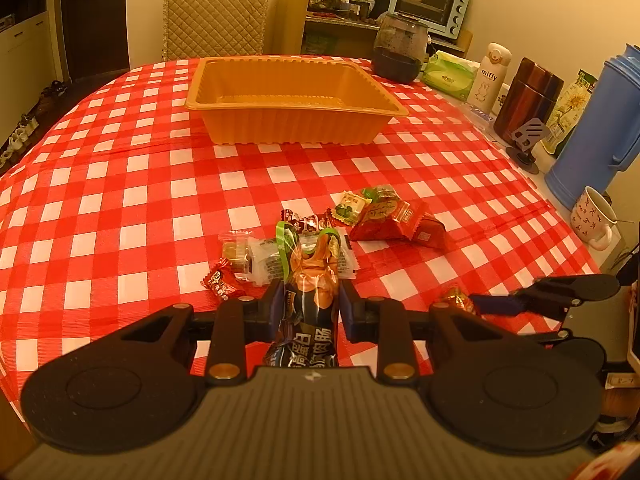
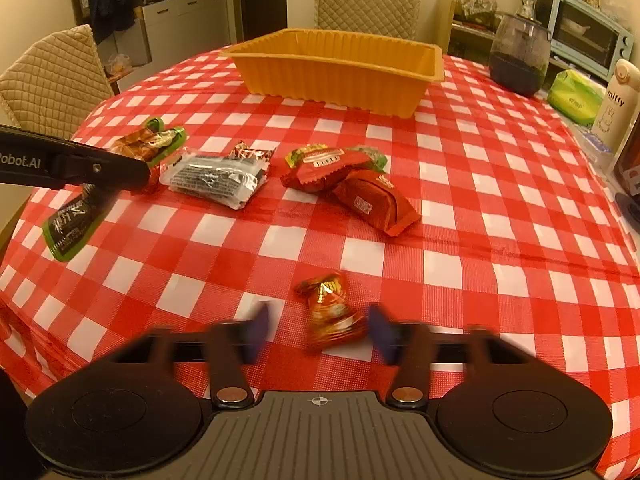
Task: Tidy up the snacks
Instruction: 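Carry the snack bar and red candy over the orange tray and lower them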
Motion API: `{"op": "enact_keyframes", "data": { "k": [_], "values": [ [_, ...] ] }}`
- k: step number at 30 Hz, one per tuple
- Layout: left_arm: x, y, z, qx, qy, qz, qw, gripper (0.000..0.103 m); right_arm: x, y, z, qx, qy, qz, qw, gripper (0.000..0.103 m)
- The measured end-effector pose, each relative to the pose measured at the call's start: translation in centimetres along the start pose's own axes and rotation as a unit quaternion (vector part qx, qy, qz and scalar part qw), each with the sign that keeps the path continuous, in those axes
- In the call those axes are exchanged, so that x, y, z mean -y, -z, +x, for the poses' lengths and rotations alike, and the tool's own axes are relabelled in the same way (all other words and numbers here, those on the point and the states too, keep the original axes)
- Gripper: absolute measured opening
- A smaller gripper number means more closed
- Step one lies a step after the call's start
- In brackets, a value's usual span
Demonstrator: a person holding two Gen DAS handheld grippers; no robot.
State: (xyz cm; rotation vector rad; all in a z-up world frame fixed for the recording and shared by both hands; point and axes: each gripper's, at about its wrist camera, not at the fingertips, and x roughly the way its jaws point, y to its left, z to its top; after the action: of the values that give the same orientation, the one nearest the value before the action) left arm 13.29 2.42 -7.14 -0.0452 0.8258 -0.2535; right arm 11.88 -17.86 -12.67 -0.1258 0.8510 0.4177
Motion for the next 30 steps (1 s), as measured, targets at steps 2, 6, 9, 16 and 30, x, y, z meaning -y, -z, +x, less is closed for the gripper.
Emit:
{"op": "enact_keyframes", "data": {
  "k": [2, 6, 9, 16, 30],
  "values": [
    [0.0, -0.1, 0.0, 0.0, 0.0, 0.0, 1.0, 0.026, -0.1, -0.1, 0.0, 0.0, 0.003, 0.0, 1.0, 0.032],
    [-0.2, -0.5, 0.0, 0.004, -0.004, -0.001, 1.0, 0.026, 0.0, -0.3, -0.5, 0.015, 0.007, 0.007, 1.0, 0.032],
    [-0.2, -1.0, 0.2, 0.007, -0.006, 0.0, 1.0, 0.026, 0.1, -1.0, -1.0, 0.033, 0.012, 0.011, 0.999, 0.032],
    [-0.1, -3.0, 0.9, 0.018, -0.006, 0.004, 0.9998, 0.026, 0.5, -3.6, -1.8, 0.077, 0.018, 0.021, 0.997, 0.032],
    [-1.7, -12.2, 5.0, 0.061, -0.006, -0.008, 0.9981, 0.027, 3.1, -14.0, 0.2, 0.173, 0.033, 0.037, 0.984, 0.032]
  ]
}}
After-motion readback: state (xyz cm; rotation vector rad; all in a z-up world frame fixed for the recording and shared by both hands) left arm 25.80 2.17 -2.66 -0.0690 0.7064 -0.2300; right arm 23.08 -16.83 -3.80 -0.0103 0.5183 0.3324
